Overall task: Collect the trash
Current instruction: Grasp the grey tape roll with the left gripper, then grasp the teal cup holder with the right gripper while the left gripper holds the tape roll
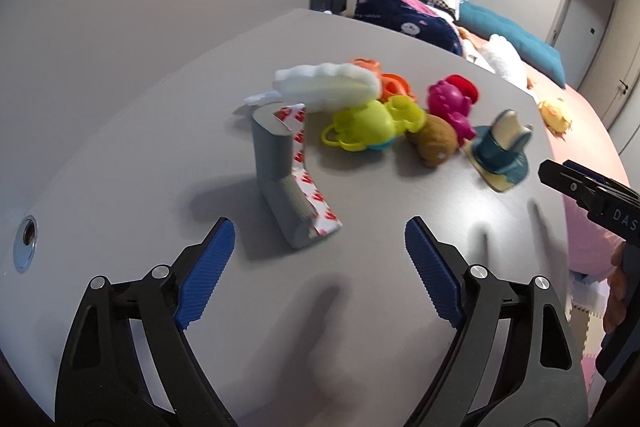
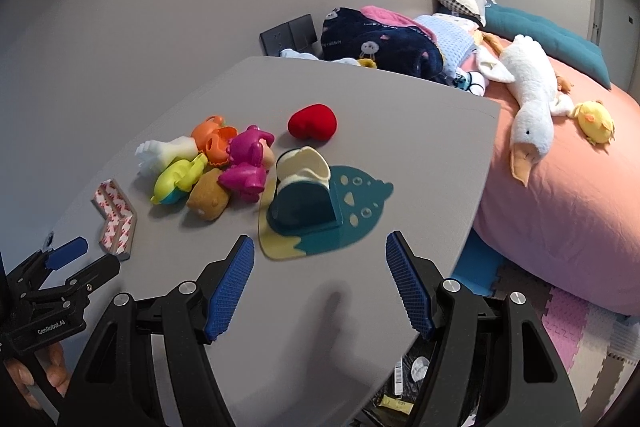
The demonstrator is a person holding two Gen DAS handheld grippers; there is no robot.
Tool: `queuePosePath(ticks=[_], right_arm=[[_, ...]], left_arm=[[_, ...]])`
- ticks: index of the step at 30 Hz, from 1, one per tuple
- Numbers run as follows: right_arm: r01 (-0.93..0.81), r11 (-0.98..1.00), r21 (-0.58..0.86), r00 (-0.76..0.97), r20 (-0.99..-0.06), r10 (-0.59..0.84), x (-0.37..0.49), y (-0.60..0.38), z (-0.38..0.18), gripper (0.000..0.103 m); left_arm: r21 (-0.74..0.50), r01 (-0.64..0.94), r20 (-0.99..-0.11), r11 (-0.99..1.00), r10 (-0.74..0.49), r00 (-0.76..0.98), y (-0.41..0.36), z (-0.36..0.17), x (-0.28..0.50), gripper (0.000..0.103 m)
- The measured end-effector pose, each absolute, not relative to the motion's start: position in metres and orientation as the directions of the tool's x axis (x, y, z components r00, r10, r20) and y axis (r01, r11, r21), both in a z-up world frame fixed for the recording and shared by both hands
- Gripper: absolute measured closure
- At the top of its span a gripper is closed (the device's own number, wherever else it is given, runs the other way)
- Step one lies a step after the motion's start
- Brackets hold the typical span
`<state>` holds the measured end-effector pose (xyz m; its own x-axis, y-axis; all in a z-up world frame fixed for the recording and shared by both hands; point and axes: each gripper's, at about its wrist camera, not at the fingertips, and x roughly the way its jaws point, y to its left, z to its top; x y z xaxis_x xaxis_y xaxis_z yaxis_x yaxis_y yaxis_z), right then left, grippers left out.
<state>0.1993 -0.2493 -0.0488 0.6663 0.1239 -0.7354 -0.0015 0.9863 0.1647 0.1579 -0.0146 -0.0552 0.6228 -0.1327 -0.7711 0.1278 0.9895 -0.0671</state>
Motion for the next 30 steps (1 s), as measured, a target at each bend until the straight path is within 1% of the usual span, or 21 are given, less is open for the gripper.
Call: queuePosePath(ticks=[2,7,9,11,13,16,17,18,19,20,23,24,30], right_arm=[[-0.002,0.987,0.159,0.662,-0.739,0.121,0.207,-0.247,-0.051,0.034],[-0.003,0.988,0.152,0.650,-0.751,0.118,0.224,-0.242,-0.057,0.034],[0.001,0.988,0.152,0.645,-0.756,0.116,0.231,-0.240,-0.060,0.034],[0.002,0.988,0.156,0.643,-0.757,0.118,0.237,-0.239,-0.062,0.034],[0.004,0.989,0.146,0.641,-0.760,0.109,0.243,-0.236,-0.064,0.034],[0.003,0.993,0.119,0.635,-0.768,0.090,0.252,-0.232,-0.067,0.034],[0.004,0.994,0.109,0.632,-0.771,0.082,0.254,-0.230,-0.069,0.034],[0.005,0.995,0.100,0.631,-0.772,0.075,0.256,-0.229,-0.070,0.036],[0.006,0.996,0.091,0.629,-0.774,0.067,0.258,-0.229,-0.072,0.043],[0.005,0.996,0.087,0.625,-0.778,0.065,0.259,-0.228,-0.074,0.049],[-0.003,0.998,0.065,0.629,-0.776,0.053,0.261,-0.224,-0.076,0.051],[-0.006,0.998,0.055,0.631,-0.774,0.047,0.262,-0.222,-0.076,0.055],[-0.009,0.998,0.061,0.636,-0.770,0.053,0.260,-0.221,-0.075,0.055]], left_arm=[[-0.074,0.116,-0.777,0.990,-0.130,0.616,-0.013,-0.058,0.165,0.023],[-0.083,0.095,-0.788,0.992,-0.124,0.604,-0.008,-0.064,0.184,0.027],[-0.079,0.094,-0.793,0.992,-0.120,0.597,-0.008,-0.067,0.190,0.032],[-0.087,0.090,-0.798,0.992,-0.123,0.590,-0.008,-0.069,0.193,0.041],[-0.097,0.087,-0.803,0.991,-0.130,0.581,-0.007,-0.072,0.196,0.046],[-0.082,0.090,-0.801,0.993,-0.119,0.586,-0.007,-0.073,0.197,0.050],[-0.081,0.089,-0.801,0.993,-0.118,0.587,-0.006,-0.073,0.197,0.053],[-0.080,0.087,-0.800,0.993,-0.116,0.589,-0.004,-0.073,0.199,0.055],[-0.079,0.085,-0.799,0.993,-0.114,0.590,-0.004,-0.073,0.200,0.057],[-0.076,0.082,-0.799,0.994,-0.109,0.591,-0.004,-0.073,0.201,0.060],[-0.070,0.080,-0.800,0.994,-0.104,0.592,-0.003,-0.073,0.201,0.060],[-0.070,0.079,-0.801,0.994,-0.103,0.590,-0.002,-0.073,0.202,0.060],[-0.056,0.071,-0.795,0.996,-0.088,0.600,-0.001,-0.074,0.200,0.061]])
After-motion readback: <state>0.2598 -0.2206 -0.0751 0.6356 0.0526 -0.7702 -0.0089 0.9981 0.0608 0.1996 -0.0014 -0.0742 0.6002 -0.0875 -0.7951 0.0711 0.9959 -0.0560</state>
